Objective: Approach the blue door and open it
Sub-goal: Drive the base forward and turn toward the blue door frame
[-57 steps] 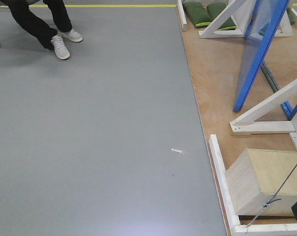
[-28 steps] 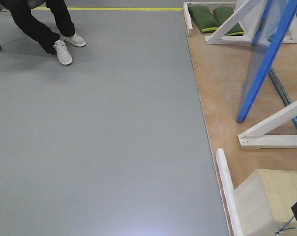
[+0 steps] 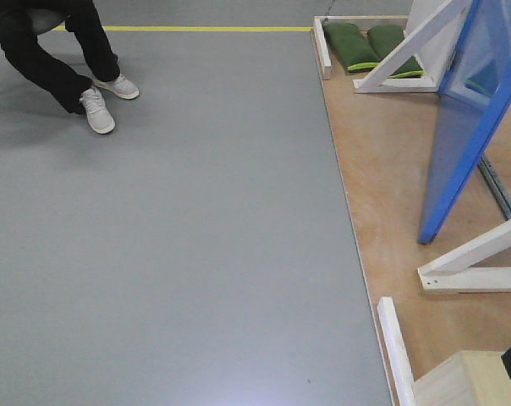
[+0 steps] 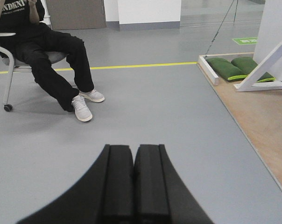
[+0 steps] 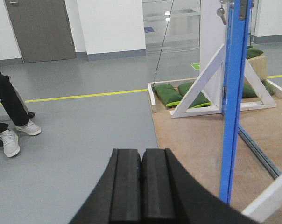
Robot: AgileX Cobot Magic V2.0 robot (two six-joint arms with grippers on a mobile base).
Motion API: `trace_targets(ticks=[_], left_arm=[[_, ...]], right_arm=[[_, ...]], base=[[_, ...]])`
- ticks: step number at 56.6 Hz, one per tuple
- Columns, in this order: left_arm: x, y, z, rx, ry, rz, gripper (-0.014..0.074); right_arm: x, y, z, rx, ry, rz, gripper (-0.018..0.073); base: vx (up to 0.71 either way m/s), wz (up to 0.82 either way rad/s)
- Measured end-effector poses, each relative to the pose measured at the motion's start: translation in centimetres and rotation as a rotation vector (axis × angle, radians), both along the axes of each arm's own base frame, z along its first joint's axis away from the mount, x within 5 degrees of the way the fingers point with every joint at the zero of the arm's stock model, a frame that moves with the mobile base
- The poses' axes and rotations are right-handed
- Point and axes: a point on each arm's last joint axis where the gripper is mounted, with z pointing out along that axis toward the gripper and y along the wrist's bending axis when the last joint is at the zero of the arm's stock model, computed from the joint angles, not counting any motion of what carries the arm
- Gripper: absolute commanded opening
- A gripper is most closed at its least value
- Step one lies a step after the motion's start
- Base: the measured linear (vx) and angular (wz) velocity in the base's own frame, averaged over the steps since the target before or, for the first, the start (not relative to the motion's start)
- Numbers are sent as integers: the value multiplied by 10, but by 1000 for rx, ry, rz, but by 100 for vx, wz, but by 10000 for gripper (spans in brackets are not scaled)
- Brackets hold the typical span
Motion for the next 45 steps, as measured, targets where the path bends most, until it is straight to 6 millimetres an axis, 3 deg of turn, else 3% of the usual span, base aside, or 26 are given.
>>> trace_targets(ticks=[45], left_arm=[[0,0,0,0,0,0,73]], right_arm=[[0,0,0,0,0,0,12]], base=[[38,-2]])
